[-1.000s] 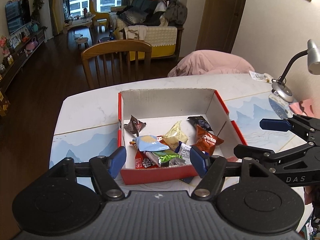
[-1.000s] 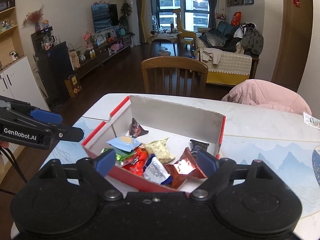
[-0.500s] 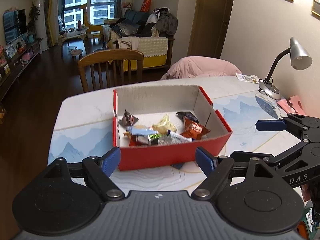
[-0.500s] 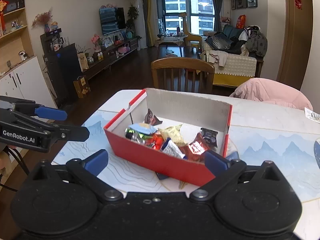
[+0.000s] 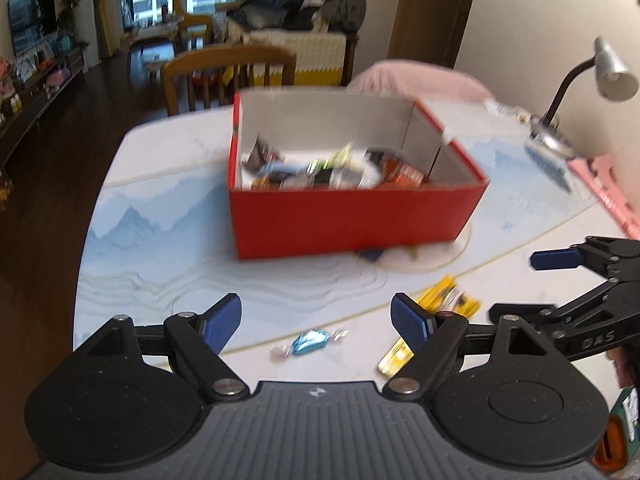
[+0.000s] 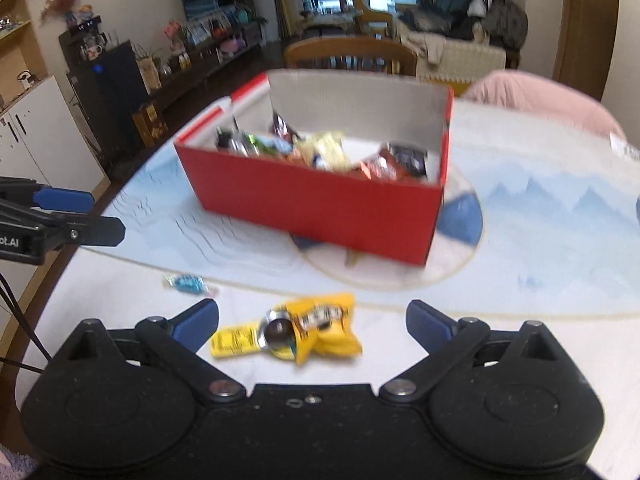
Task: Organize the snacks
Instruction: 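Grasp the blue candy with the left tool while the right tool grasps the yellow pack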
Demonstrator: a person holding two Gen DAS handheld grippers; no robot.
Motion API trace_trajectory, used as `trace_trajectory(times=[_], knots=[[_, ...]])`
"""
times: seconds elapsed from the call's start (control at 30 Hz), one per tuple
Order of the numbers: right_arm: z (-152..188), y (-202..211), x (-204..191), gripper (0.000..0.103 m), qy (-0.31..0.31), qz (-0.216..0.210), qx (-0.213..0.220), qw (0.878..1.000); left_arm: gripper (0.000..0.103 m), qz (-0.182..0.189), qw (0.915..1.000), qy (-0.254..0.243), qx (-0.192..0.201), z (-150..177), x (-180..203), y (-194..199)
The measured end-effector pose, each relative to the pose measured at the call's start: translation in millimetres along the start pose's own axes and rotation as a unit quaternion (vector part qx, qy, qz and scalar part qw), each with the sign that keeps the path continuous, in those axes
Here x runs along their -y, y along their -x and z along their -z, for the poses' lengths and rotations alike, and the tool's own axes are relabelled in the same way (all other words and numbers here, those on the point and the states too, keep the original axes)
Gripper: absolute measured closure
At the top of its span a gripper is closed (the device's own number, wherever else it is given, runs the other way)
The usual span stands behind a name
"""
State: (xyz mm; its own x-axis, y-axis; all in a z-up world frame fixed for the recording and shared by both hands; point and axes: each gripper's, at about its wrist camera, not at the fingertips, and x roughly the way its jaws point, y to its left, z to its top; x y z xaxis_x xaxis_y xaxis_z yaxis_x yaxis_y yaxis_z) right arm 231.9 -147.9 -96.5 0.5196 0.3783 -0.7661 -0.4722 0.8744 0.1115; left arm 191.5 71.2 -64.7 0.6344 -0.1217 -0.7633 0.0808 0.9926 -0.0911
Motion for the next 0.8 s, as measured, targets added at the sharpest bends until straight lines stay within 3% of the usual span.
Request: trace_trajectory(times=[0.23,0.63,0.8], knots=[[16.1,-21.4,10.5,0.012,-0.007,0.000,-0.038,0.999,0.021,-0.027,0.9984,-0.022,-0.044,16.0,-4.7,-36.1],[4.1,-45.7,17.3,0.027,-0.008,-0.031,-0.055,0.998,0.021,-0.025,0.9914,-0.094,-0.087,21.6,5.8,-77.8],[0.3,-56.7,20.3,0.031,-0.003,-0.041,-0.070,0.997,0.021,-0.022,0.9893,-0.095,-0.109,17.6,3.0,-93.6]])
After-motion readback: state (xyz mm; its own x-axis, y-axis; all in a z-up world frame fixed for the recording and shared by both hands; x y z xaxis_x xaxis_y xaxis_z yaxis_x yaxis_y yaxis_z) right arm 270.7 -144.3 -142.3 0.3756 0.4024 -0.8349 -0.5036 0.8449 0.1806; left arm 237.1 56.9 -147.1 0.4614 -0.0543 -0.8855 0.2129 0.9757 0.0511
